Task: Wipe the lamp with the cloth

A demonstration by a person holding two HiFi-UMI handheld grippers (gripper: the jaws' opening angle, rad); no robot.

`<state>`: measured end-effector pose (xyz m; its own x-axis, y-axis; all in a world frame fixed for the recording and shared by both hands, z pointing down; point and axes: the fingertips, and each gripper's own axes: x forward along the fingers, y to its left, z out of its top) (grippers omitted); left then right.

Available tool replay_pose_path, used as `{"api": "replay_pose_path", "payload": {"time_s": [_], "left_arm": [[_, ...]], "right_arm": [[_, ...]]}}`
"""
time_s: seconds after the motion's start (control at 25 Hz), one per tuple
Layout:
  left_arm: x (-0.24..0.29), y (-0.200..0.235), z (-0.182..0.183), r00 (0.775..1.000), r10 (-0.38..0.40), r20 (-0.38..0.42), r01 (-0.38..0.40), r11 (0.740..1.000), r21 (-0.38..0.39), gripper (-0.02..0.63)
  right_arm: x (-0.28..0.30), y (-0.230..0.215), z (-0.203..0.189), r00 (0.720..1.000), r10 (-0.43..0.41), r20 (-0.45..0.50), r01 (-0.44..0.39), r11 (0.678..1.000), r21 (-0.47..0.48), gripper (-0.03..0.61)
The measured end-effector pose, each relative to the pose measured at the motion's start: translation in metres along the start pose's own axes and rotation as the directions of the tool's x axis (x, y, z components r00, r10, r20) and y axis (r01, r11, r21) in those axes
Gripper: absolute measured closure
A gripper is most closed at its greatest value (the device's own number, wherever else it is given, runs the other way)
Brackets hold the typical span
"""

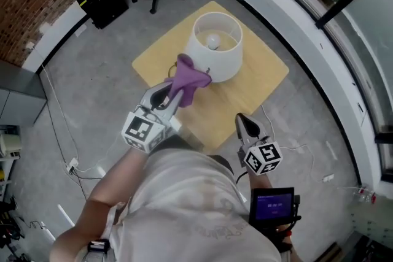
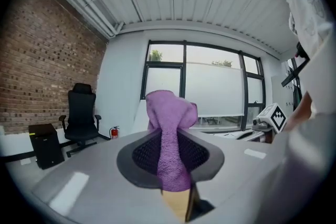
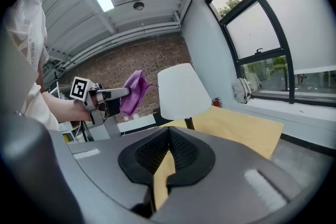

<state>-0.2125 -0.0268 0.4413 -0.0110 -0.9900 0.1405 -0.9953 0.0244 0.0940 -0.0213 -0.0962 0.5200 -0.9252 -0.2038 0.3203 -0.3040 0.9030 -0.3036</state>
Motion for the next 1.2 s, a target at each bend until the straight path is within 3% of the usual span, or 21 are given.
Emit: {"api": "replay_pose_path", "payload": {"time_s": [0.28, 0.56, 0.88, 1.2], "left_arm": [[0.018, 0.046, 0.047, 0.993, -0.010, 0.114, 0.012, 1.000, -0.011, 0.537], [0.048, 0.067, 0.085, 0.972, -0.061, 0.227, 0.066, 0.998, -0.013, 0.537], [0.085, 0.071, 0.031, 0.983, -0.129, 0.130, 0.134, 0.991, -0.027, 0.537], [0.087, 0.074, -0.022, 0.985, -0.169, 0.015, 0.170, 0.982, -0.085, 0.535]], "right_arm": [[0.016, 0.015, 0.010, 0.998, -0.065, 0.025, 0.065, 0.998, -0.006, 0.565], [0.030, 0.014, 0.018, 0.990, -0.133, 0.041, 0.135, 0.990, -0.030, 0.565], [0.035, 0.002, 0.019, 0.978, -0.207, 0.040, 0.207, 0.978, -0.020, 0.565], [0.031, -0.004, 0.022, 0.964, -0.261, 0.044, 0.261, 0.965, 0.004, 0.565]]}}
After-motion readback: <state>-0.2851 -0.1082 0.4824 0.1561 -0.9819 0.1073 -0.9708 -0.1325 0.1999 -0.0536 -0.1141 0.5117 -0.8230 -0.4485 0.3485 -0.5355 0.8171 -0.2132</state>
